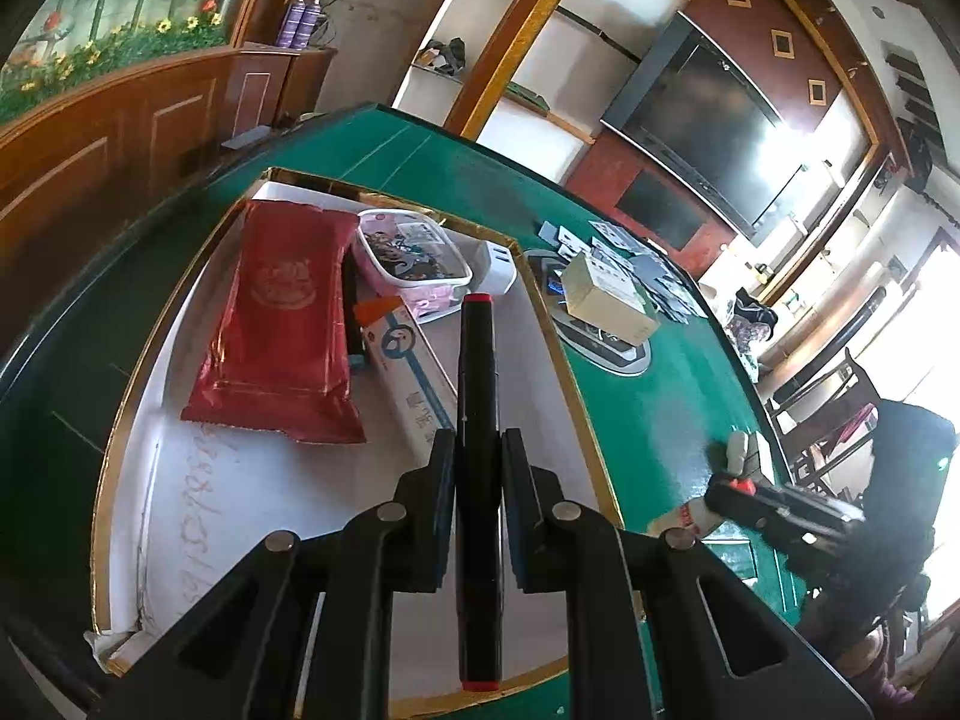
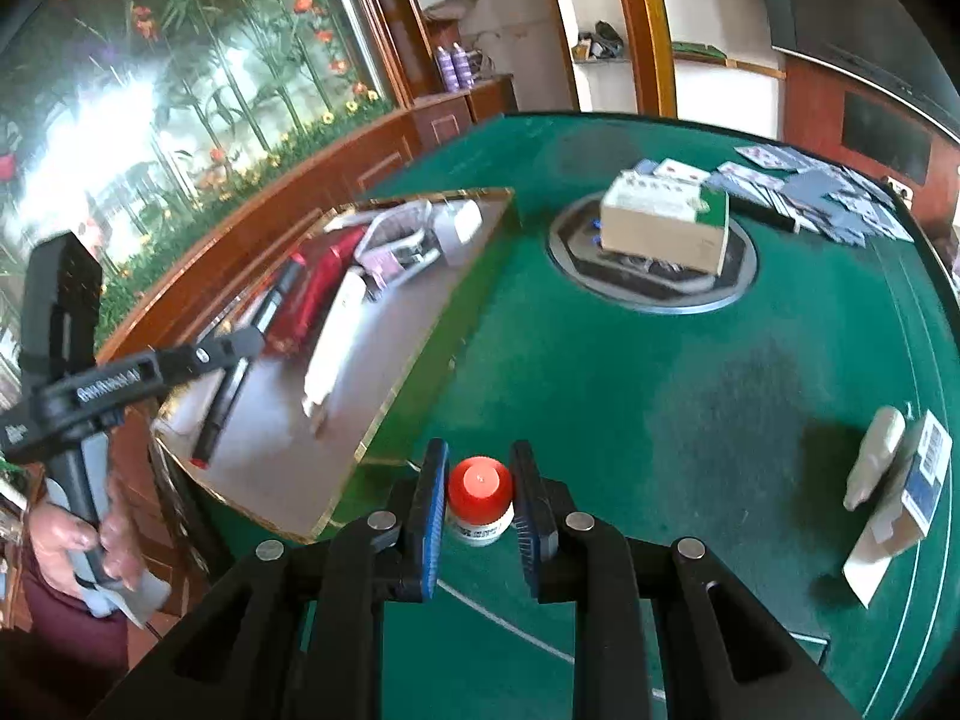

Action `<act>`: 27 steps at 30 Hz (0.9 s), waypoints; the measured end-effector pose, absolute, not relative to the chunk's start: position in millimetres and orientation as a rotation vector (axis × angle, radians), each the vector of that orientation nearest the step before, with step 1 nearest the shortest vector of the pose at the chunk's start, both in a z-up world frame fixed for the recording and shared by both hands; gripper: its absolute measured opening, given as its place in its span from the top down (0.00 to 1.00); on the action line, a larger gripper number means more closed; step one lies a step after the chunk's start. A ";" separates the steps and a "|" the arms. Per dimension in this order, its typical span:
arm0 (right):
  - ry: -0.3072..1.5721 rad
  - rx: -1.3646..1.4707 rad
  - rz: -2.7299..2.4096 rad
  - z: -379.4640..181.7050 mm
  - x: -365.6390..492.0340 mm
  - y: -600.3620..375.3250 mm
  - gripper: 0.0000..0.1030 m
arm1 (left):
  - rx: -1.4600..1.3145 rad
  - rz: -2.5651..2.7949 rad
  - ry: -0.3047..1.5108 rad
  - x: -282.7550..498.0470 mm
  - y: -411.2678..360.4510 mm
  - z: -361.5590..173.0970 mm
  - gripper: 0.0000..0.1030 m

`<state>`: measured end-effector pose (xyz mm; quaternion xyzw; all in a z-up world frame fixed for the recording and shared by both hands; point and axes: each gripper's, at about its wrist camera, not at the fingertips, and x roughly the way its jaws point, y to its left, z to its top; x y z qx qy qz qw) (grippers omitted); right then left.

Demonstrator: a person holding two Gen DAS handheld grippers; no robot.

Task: Organize objects
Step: 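Carry marker with left tool while right tool carries bottle, releasing both in tray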

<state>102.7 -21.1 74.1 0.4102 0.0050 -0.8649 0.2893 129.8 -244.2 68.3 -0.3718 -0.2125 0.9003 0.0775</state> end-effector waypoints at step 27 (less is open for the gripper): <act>0.115 1.207 -2.146 63.8 19.9 -152.2 0.78 | -1.379 2.750 -0.624 93.4 -265.5 30.0 0.86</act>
